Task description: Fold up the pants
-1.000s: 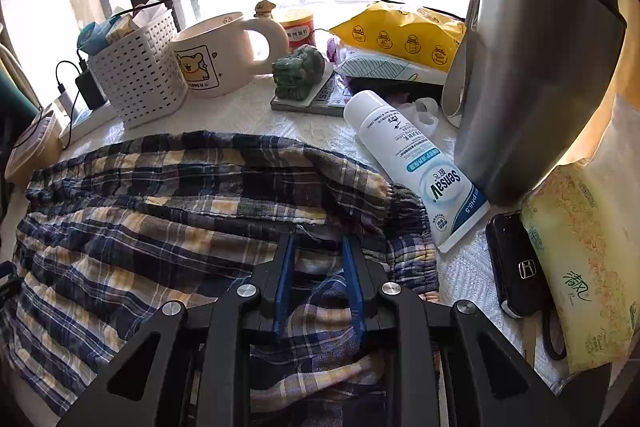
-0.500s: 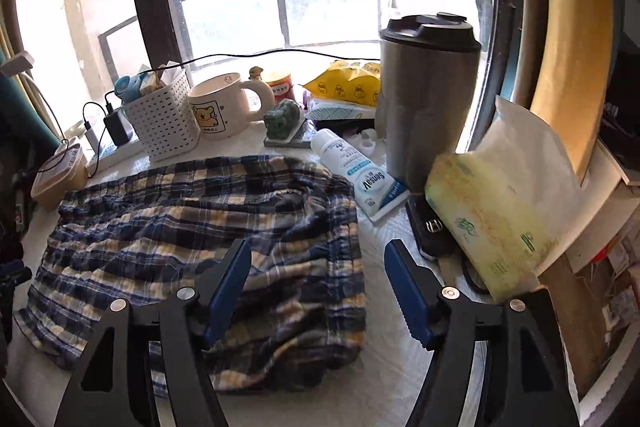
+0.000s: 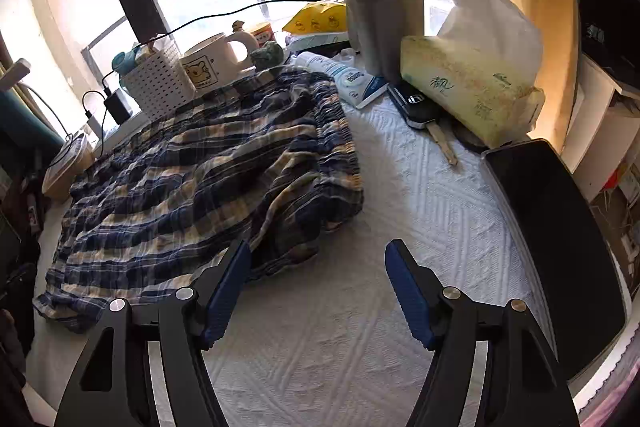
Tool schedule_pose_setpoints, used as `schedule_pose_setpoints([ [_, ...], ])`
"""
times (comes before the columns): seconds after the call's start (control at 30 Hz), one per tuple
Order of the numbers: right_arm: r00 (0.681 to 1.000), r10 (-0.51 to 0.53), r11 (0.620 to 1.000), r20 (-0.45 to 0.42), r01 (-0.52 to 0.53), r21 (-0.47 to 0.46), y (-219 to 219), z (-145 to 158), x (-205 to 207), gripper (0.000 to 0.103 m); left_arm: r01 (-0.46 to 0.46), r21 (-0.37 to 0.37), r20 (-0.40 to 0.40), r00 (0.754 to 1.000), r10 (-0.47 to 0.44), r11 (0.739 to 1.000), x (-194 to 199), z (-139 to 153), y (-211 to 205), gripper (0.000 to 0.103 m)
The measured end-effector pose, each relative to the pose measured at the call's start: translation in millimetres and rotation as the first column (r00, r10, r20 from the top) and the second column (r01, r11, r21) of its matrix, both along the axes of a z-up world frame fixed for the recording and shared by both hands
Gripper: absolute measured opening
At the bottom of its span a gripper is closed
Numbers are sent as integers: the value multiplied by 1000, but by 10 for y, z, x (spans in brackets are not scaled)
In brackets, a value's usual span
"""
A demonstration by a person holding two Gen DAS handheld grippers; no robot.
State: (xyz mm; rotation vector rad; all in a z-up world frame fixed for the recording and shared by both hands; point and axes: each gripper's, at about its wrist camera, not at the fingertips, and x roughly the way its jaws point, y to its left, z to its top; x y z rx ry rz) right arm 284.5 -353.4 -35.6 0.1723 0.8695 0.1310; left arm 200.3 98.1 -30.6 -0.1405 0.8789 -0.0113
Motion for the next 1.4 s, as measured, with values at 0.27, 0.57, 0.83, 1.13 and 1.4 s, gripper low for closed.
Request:
schedule_pose_setpoints([
  [0.27, 998, 40, 995, -53, -35, 91, 257, -138, 98, 80, -62, -11, 2, 998, 62, 998, -85, -18, 309, 62],
  [0.57, 999, 0, 971, -53, 13, 240, 175, -152, 397, 89, -101, -36, -16, 995, 101, 994, -96, -99, 472, 62],
  [0.83, 992, -116, 913, -39, 122, 389, -40, -173, 629, 88, -105, -44, -19, 994, 104, 994, -83, -98, 523, 62],
  [1.13, 990, -138, 941, -33, 142, 307, 90, -115, 829, 31, -114, -60, -6, 993, 114, 992, -100, -79, 557, 62],
  [1.4, 993, -108, 964, 51, 92, 249, 241, 203, 716, 19, -112, -73, 11, 994, 113, 991, -149, -44, 612, 62],
])
